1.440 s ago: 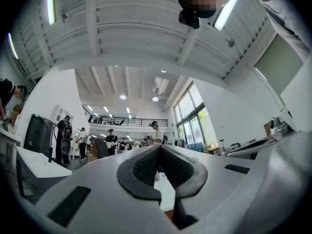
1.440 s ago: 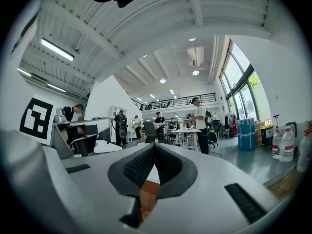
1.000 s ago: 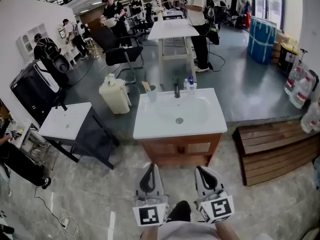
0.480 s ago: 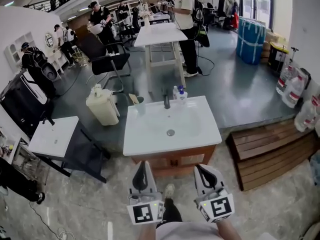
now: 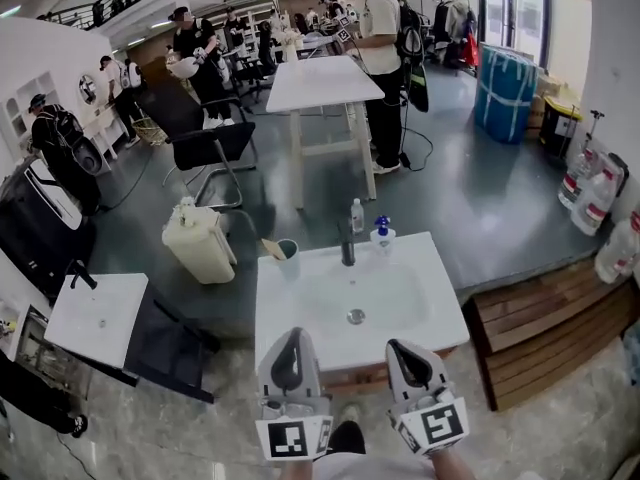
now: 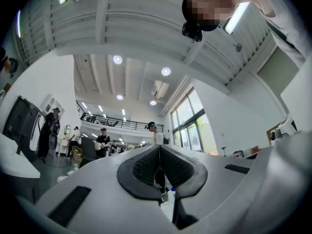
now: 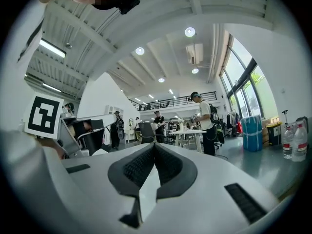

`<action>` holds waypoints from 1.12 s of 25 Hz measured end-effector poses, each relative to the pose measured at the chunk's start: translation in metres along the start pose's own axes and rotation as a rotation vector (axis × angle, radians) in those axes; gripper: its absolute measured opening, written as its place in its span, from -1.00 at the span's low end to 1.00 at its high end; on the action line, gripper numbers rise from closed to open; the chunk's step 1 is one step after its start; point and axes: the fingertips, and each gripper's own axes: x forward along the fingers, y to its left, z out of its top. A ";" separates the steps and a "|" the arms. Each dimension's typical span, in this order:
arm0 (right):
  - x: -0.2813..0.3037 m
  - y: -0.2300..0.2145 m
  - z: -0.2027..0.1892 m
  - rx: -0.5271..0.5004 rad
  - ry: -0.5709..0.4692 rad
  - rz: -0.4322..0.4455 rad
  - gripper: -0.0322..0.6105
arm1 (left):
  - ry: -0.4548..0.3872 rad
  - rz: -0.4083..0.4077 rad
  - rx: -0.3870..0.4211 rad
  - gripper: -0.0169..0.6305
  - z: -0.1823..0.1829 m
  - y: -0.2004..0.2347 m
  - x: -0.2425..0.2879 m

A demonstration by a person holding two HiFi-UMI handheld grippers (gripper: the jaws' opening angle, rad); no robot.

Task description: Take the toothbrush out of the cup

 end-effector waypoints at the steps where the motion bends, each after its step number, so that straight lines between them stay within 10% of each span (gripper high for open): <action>1: 0.020 -0.002 0.001 0.001 0.002 -0.001 -0.86 | 0.008 -0.029 -0.008 -0.90 -0.004 0.007 0.016; 13: 0.172 -0.007 0.036 -0.056 -0.053 0.053 -0.86 | 0.017 -0.020 -0.012 -0.90 -0.026 0.118 0.113; 28: 0.220 -0.009 0.021 -0.015 -0.017 0.184 -0.86 | -0.029 0.111 0.056 -0.89 -0.026 0.136 0.136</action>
